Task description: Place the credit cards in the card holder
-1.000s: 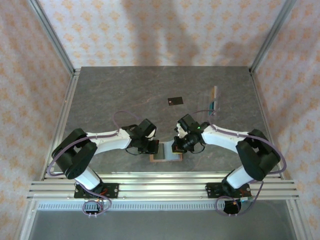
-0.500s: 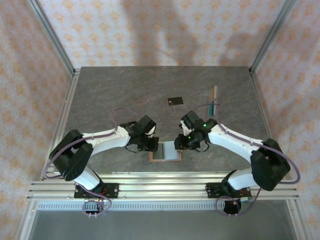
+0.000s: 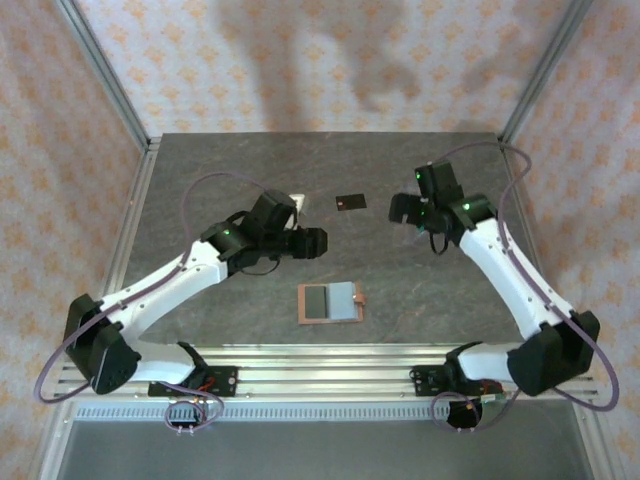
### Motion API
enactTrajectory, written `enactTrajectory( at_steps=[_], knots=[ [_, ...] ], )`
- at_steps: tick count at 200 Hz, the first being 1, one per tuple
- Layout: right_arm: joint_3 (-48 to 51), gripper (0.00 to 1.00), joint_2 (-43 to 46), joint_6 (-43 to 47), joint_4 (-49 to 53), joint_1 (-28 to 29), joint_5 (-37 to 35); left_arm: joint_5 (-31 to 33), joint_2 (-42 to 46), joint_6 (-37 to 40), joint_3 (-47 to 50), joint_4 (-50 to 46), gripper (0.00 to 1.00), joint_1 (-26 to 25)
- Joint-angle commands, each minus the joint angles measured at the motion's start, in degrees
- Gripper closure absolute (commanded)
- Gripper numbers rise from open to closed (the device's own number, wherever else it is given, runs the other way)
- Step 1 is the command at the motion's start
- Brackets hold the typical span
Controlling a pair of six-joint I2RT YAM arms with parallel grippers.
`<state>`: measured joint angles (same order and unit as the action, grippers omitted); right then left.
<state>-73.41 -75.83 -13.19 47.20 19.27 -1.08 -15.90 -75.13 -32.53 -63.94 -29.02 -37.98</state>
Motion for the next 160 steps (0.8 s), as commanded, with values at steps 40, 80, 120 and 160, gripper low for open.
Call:
enactTrajectory(
  at_steps=[40, 80, 120, 160],
  knots=[
    [-17.94, 0.0, -21.5, 6.46, 2.94, -9.4, -5.35, 17.92, 8.36, 0.49, 2.67, -11.37, 0.01, 1.94],
    [-27.25, 0.0, -32.94, 9.18, 4.11, -10.64, -4.85, 18.67, 12.09, 0.46, 6.36, -13.06, 0.01, 1.94],
    [-32.13, 0.02, -40.37, 11.23, 6.4, -11.68, -7.98, 18.97, 14.96, 0.28, 8.7, -14.13, 0.01, 1.94],
    [-31.99, 0.03, -42.37, 12.67, 7.12, -12.93, -11.03, 17.97, 15.3, 0.46, 9.01, -14.15, 0.01, 1.93]
  ],
)
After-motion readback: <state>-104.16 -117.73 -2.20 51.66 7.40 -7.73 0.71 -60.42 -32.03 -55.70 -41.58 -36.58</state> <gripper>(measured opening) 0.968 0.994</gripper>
